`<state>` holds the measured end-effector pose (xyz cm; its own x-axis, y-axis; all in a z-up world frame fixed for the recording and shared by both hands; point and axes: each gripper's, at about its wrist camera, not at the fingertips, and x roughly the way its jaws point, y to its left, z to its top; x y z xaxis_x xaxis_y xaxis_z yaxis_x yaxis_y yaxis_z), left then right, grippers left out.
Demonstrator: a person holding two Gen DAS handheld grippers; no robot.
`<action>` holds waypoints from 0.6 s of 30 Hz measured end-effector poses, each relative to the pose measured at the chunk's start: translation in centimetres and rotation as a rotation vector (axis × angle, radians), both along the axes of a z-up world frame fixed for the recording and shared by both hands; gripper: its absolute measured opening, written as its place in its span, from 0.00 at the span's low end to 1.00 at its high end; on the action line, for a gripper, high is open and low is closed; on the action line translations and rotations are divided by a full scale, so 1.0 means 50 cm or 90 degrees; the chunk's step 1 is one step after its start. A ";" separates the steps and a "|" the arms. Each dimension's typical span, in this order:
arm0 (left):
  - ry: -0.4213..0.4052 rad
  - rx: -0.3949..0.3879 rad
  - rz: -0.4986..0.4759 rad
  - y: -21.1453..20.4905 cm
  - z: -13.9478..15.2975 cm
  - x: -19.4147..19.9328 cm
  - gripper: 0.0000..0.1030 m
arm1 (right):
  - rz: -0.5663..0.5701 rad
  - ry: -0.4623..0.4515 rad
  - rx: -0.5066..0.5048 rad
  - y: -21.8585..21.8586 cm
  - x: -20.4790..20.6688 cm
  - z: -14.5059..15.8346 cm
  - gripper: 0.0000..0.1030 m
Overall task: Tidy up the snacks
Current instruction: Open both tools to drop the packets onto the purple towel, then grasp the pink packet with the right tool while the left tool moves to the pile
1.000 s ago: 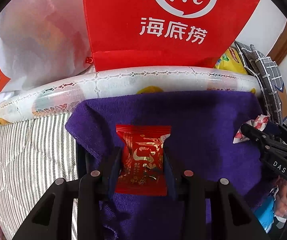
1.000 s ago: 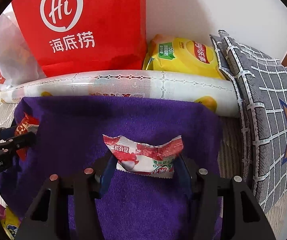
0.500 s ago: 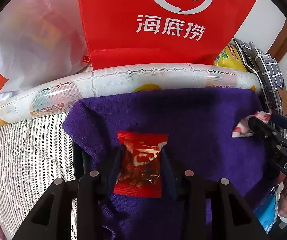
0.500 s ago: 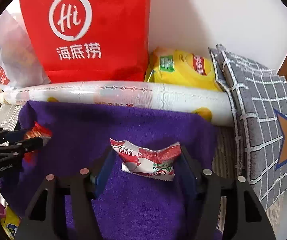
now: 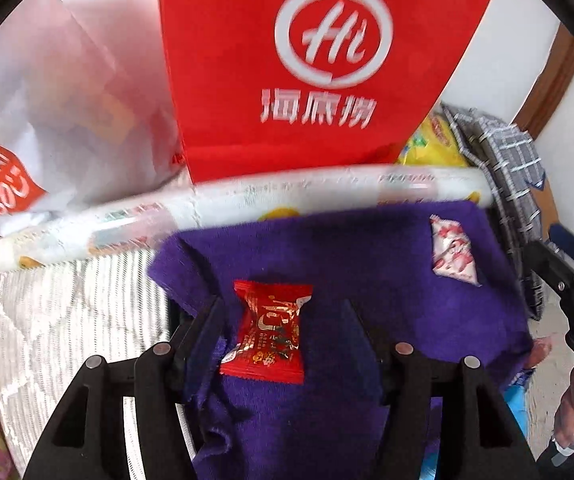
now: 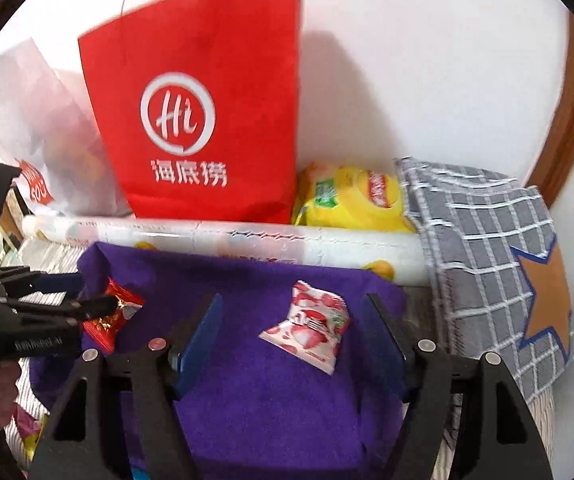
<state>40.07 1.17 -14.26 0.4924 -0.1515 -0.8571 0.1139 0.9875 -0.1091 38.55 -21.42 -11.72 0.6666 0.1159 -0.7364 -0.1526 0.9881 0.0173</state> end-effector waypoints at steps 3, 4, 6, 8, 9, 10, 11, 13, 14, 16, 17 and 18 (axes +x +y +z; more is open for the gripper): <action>-0.024 -0.004 -0.002 0.007 0.033 -0.023 0.58 | -0.037 0.004 0.014 -0.059 -0.020 0.005 0.69; -0.030 -0.006 -0.003 0.006 0.043 -0.026 0.58 | -0.051 0.014 0.017 -0.090 -0.032 0.007 0.69; -0.037 -0.008 -0.004 0.003 0.056 -0.038 0.58 | -0.076 0.025 0.015 -0.138 -0.050 0.005 0.69; -0.037 -0.009 -0.004 0.001 0.062 -0.047 0.58 | -0.100 0.035 0.012 -0.178 -0.070 0.000 0.69; -0.036 -0.008 -0.004 0.000 0.065 -0.055 0.58 | -0.108 0.039 0.012 -0.193 -0.082 -0.005 0.69; -0.036 -0.006 -0.004 -0.003 0.066 -0.062 0.58 | -0.116 0.046 0.018 -0.215 -0.098 -0.012 0.69; -0.037 -0.004 -0.004 -0.004 0.066 -0.070 0.58 | -0.123 0.054 0.025 -0.230 -0.111 -0.021 0.69; -0.035 -0.003 -0.003 -0.001 0.069 -0.093 0.58 | -0.133 0.073 0.037 -0.251 -0.130 -0.042 0.69; -0.033 -0.002 -0.002 -0.001 0.069 -0.101 0.58 | -0.134 0.079 0.041 -0.255 -0.139 -0.050 0.69; -0.031 0.001 -0.002 -0.002 0.069 -0.121 0.58 | -0.124 0.089 0.051 -0.257 -0.159 -0.068 0.69; -0.031 0.003 -0.001 0.000 0.068 -0.130 0.58 | -0.117 0.092 0.055 -0.253 -0.166 -0.075 0.69; -0.030 0.005 0.001 0.001 0.067 -0.139 0.58 | -0.111 0.093 0.058 -0.248 -0.172 -0.082 0.69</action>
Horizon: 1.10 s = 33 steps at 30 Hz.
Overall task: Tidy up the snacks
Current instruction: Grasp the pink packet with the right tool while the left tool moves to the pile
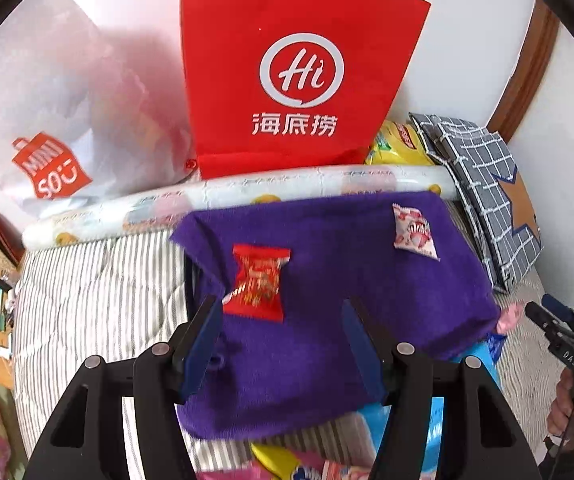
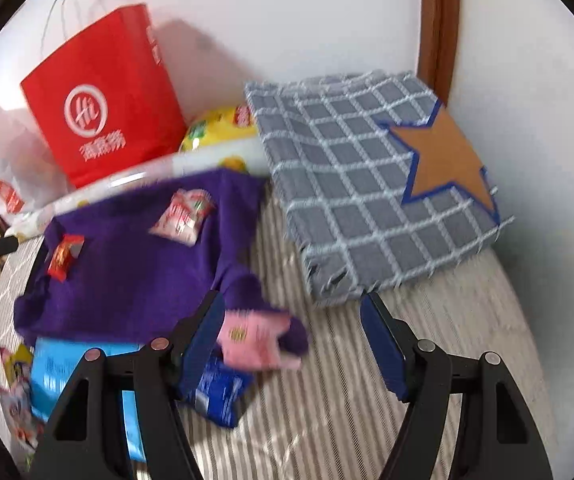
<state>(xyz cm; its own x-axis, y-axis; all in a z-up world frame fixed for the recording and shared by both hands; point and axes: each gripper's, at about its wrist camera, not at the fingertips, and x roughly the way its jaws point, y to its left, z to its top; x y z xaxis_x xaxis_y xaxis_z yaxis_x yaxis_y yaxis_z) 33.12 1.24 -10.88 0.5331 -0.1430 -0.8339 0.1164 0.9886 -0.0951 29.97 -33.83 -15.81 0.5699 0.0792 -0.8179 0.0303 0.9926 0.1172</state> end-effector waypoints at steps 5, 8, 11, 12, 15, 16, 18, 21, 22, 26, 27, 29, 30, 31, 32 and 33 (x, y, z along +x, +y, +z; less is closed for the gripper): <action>0.007 0.007 0.015 0.013 -0.009 -0.045 0.58 | 0.012 0.014 -0.019 0.028 -0.010 -0.038 0.68; 0.016 0.014 0.027 0.026 -0.017 -0.071 0.58 | 0.017 0.020 -0.023 0.040 -0.008 -0.056 0.68; 0.026 0.016 0.040 0.040 -0.026 -0.095 0.58 | 0.025 0.022 -0.038 0.053 -0.007 -0.067 0.67; 0.029 0.015 0.044 0.045 -0.030 -0.103 0.58 | 0.028 0.021 -0.040 0.056 -0.006 -0.069 0.67; 0.040 0.012 0.054 0.055 -0.042 -0.123 0.58 | 0.031 0.021 -0.050 0.065 -0.002 -0.076 0.64; 0.044 0.013 0.057 0.057 -0.047 -0.130 0.58 | 0.029 0.018 -0.052 0.067 -0.003 -0.076 0.63; 0.052 0.012 0.063 0.061 -0.056 -0.139 0.58 | 0.033 0.013 -0.049 0.069 -0.005 -0.075 0.61; 0.059 0.012 0.065 0.063 -0.066 -0.150 0.58 | 0.044 0.014 -0.025 0.069 -0.008 -0.075 0.48; 0.061 0.013 0.065 0.061 -0.067 -0.152 0.58 | 0.044 0.014 -0.028 0.071 -0.009 -0.075 0.44; 0.064 0.013 0.063 0.060 -0.071 -0.163 0.58 | 0.043 0.012 -0.040 0.078 -0.013 -0.073 0.39; 0.064 0.014 0.063 0.059 -0.071 -0.166 0.58 | 0.043 0.011 -0.037 0.077 -0.014 -0.072 0.39; 0.064 0.014 0.062 0.059 -0.070 -0.169 0.58 | 0.044 0.011 -0.034 0.077 -0.016 -0.071 0.39; 0.065 0.014 0.063 0.059 -0.070 -0.171 0.58 | 0.044 0.010 -0.036 0.078 -0.016 -0.071 0.39; 0.064 0.014 0.063 0.059 -0.069 -0.171 0.58 | 0.043 0.010 -0.037 0.078 -0.017 -0.070 0.39; 0.064 0.014 0.064 0.059 -0.069 -0.174 0.58 | 0.043 0.009 -0.038 0.078 -0.019 -0.070 0.39; 0.064 0.014 0.064 0.059 -0.069 -0.174 0.58 | 0.044 0.008 -0.039 0.080 -0.020 -0.069 0.39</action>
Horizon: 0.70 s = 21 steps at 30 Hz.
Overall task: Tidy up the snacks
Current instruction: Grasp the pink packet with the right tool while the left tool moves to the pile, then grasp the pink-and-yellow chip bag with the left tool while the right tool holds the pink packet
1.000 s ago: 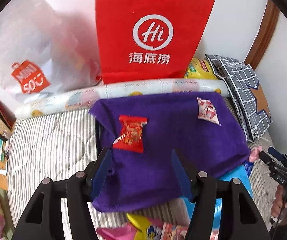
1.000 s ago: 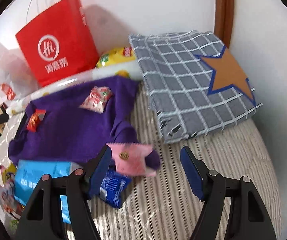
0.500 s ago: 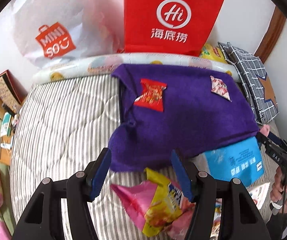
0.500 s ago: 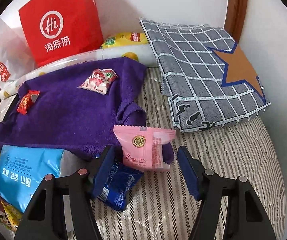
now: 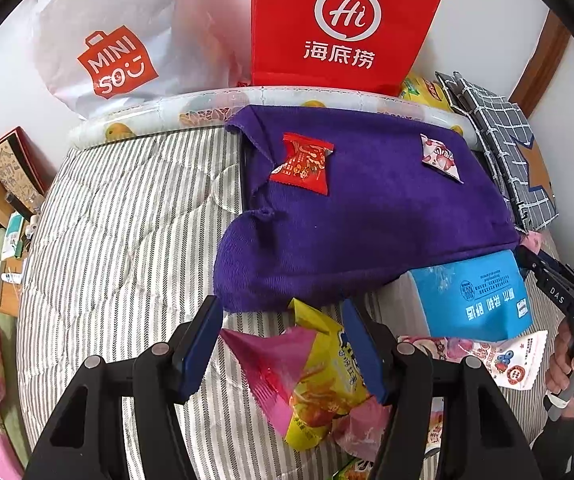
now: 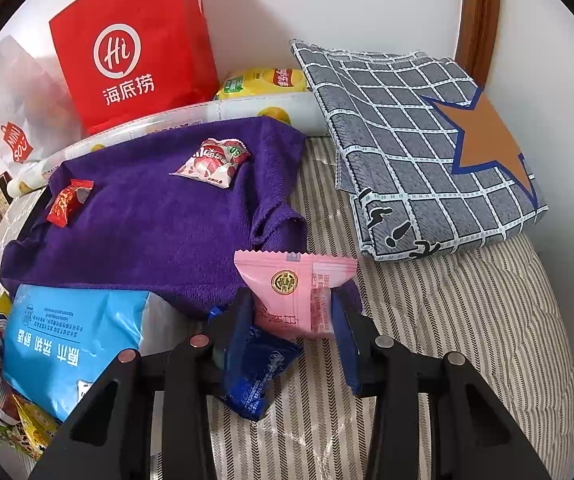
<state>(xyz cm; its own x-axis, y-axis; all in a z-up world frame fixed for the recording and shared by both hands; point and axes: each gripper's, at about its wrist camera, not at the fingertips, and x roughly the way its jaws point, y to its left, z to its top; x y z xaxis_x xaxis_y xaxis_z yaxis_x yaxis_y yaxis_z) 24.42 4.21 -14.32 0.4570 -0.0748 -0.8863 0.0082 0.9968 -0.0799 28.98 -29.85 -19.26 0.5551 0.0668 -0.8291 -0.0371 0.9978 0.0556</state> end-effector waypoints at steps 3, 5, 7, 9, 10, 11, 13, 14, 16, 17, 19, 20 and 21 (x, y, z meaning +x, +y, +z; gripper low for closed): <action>0.000 0.000 0.000 0.001 0.001 -0.005 0.58 | 0.000 -0.002 -0.003 0.002 -0.002 0.003 0.39; -0.001 -0.001 0.001 0.002 0.002 -0.008 0.58 | 0.001 -0.004 -0.004 0.004 -0.005 0.005 0.39; -0.003 -0.003 0.003 0.007 0.004 -0.015 0.58 | 0.001 -0.007 -0.005 0.005 -0.008 0.010 0.39; -0.005 -0.005 0.006 0.011 0.006 -0.021 0.58 | 0.000 -0.011 -0.003 0.005 -0.012 0.017 0.39; -0.006 -0.006 0.009 0.014 0.008 -0.024 0.58 | -0.001 -0.013 -0.001 0.004 -0.014 0.021 0.38; -0.007 -0.007 0.011 0.017 0.009 -0.028 0.58 | -0.003 -0.018 0.002 0.003 -0.019 0.028 0.38; -0.010 -0.009 0.017 0.024 0.013 -0.038 0.58 | -0.006 -0.024 0.006 0.001 -0.026 0.041 0.38; -0.012 -0.011 0.019 0.026 0.014 -0.043 0.58 | -0.008 -0.029 0.008 -0.001 -0.034 0.051 0.38; -0.016 -0.014 0.024 0.036 0.018 -0.055 0.58 | -0.009 -0.039 0.012 -0.004 -0.046 0.069 0.37; -0.017 -0.017 0.026 0.040 0.018 -0.060 0.58 | -0.011 -0.045 0.013 -0.006 -0.055 0.080 0.37; -0.017 -0.025 0.033 0.051 0.016 -0.072 0.58 | -0.014 -0.055 0.010 -0.008 -0.070 0.099 0.37; -0.016 -0.029 0.036 0.055 0.015 -0.078 0.58 | -0.014 -0.060 0.008 -0.008 -0.082 0.111 0.37; -0.014 -0.034 0.039 0.060 0.012 -0.085 0.58 | -0.013 -0.064 0.008 -0.008 -0.091 0.119 0.37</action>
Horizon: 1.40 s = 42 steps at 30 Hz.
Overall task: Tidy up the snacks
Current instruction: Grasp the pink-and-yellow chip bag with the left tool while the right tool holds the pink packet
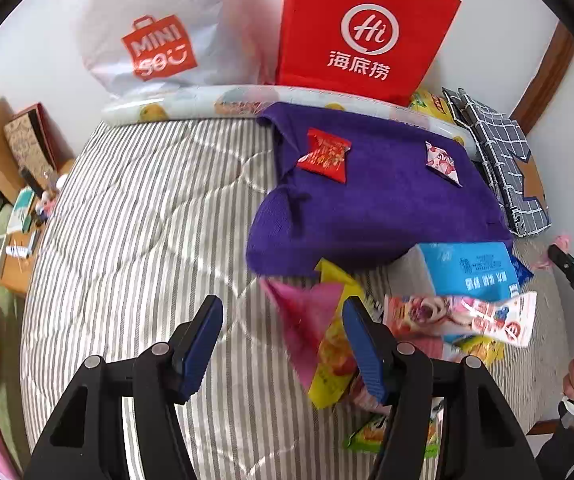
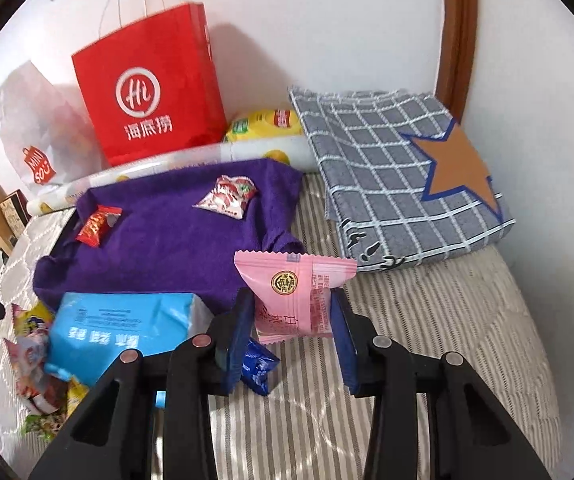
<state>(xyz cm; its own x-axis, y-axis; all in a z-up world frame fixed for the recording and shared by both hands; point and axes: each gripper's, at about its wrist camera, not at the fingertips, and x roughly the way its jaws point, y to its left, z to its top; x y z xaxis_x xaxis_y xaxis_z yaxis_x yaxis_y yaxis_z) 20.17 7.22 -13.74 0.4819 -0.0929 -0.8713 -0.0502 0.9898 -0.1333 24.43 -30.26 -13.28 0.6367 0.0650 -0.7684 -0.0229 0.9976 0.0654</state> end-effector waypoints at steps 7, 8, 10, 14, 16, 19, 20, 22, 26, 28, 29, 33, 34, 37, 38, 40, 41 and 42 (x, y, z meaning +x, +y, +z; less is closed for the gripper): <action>0.004 -0.031 -0.005 0.003 -0.017 -0.017 0.58 | 0.009 0.008 -0.007 0.010 -0.067 0.019 0.37; 0.002 -0.044 -0.008 0.002 -0.019 -0.015 0.59 | 0.011 0.011 -0.006 0.011 -0.075 0.018 0.37; 0.003 -0.070 -0.017 0.000 -0.023 -0.007 0.62 | 0.011 0.023 -0.003 0.013 -0.092 0.010 0.37; 0.007 -0.087 -0.025 -0.011 -0.035 0.013 0.70 | 0.007 0.042 -0.005 0.017 -0.119 -0.008 0.37; 0.020 -0.083 -0.027 -0.016 -0.048 0.026 0.70 | 0.009 0.053 -0.006 0.021 -0.125 -0.019 0.37; 0.035 -0.089 -0.025 -0.019 -0.066 0.038 0.71 | 0.006 0.074 -0.007 0.025 -0.128 -0.040 0.37; 0.038 -0.094 -0.024 -0.019 -0.071 0.040 0.73 | 0.008 0.079 -0.006 0.028 -0.128 -0.045 0.37; 0.042 -0.103 -0.019 -0.018 -0.079 0.045 0.77 | 0.010 0.085 -0.008 0.033 -0.130 -0.053 0.37; 0.048 -0.120 -0.016 -0.018 -0.089 0.051 0.80 | 0.017 0.094 -0.005 0.042 -0.131 -0.066 0.37; 0.053 -0.122 -0.016 -0.020 -0.094 0.056 0.81 | 0.018 0.096 -0.004 0.045 -0.132 -0.069 0.37; 0.055 -0.125 -0.017 -0.022 -0.095 0.058 0.82 | 0.019 0.098 -0.005 0.046 -0.132 -0.071 0.37; 0.062 -0.128 -0.012 -0.027 -0.099 0.068 0.82 | 0.020 0.102 -0.006 0.048 -0.132 -0.077 0.37; 0.063 -0.128 -0.012 -0.027 -0.100 0.069 0.82 | 0.020 0.102 -0.004 0.048 -0.131 -0.078 0.37; 0.060 -0.133 -0.016 -0.027 -0.100 0.069 0.80 | 0.021 0.101 -0.002 0.045 -0.130 -0.077 0.37; 0.058 -0.136 -0.015 -0.026 -0.100 0.068 0.79 | 0.021 0.101 -0.002 0.045 -0.129 -0.077 0.37; 0.055 -0.144 -0.018 -0.024 -0.100 0.064 0.76 | 0.021 0.100 0.000 0.045 -0.129 -0.076 0.37; 0.053 -0.150 -0.022 -0.024 -0.099 0.063 0.71 | 0.022 0.099 0.001 0.046 -0.129 -0.075 0.37; 0.051 -0.157 -0.026 -0.024 -0.097 0.060 0.67 | 0.022 0.098 0.001 0.046 -0.129 -0.074 0.37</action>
